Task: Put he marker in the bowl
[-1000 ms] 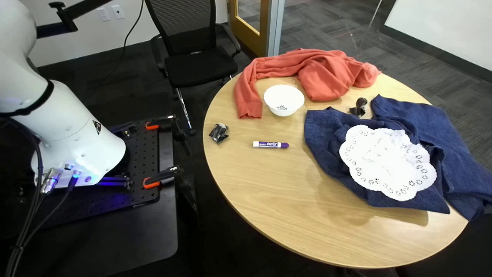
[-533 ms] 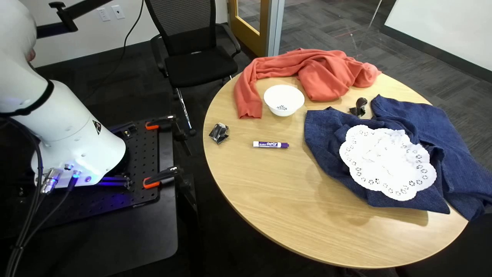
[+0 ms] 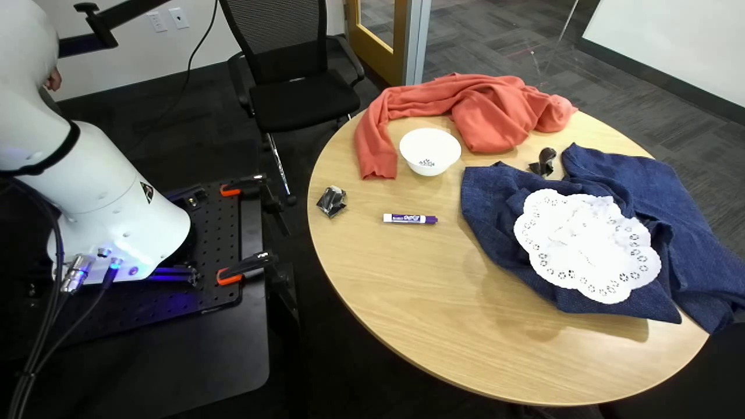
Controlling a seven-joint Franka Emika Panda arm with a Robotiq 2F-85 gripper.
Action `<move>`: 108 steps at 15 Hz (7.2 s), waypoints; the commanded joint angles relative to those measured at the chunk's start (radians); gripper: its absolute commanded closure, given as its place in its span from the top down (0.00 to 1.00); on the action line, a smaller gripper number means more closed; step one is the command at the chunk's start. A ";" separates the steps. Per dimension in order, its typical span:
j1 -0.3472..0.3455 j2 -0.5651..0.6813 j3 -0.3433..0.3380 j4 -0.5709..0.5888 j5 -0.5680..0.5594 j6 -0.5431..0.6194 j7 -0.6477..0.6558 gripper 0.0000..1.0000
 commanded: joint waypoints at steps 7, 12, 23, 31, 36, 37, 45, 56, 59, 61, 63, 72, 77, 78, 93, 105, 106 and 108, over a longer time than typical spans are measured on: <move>-0.070 0.364 -0.062 0.035 -0.046 0.209 0.008 1.00; -0.070 0.520 -0.080 0.025 -0.043 0.301 0.014 1.00; -0.067 0.707 -0.116 0.007 -0.028 0.485 0.025 1.00; -0.046 0.787 -0.127 0.017 -0.072 0.584 0.068 1.00; -0.040 0.883 -0.133 0.028 -0.042 0.682 0.073 1.00; -0.041 0.900 -0.132 0.031 -0.036 0.689 0.071 1.00; -0.051 1.016 -0.121 0.090 -0.009 0.687 0.053 1.00; -0.048 1.111 -0.126 0.164 0.000 0.691 0.052 0.66; -0.051 1.119 -0.124 0.172 0.002 0.693 0.051 0.43; -0.052 1.122 -0.124 0.174 0.003 0.693 0.051 0.27; -0.050 1.124 -0.125 0.176 0.002 0.691 0.052 0.12; 0.019 0.923 -0.145 0.073 -0.031 0.664 0.068 0.05; 0.080 0.772 -0.145 0.031 -0.095 0.657 0.064 0.05; 0.089 0.762 -0.138 0.038 -0.105 0.656 0.066 0.05; 0.124 0.925 -0.062 0.133 -0.107 0.954 0.044 0.05; 0.222 1.091 -0.167 0.260 -0.082 0.992 0.026 0.05; 0.225 1.096 -0.168 0.263 -0.082 0.992 0.025 0.05; 0.224 1.097 -0.163 0.263 -0.081 0.991 0.024 0.47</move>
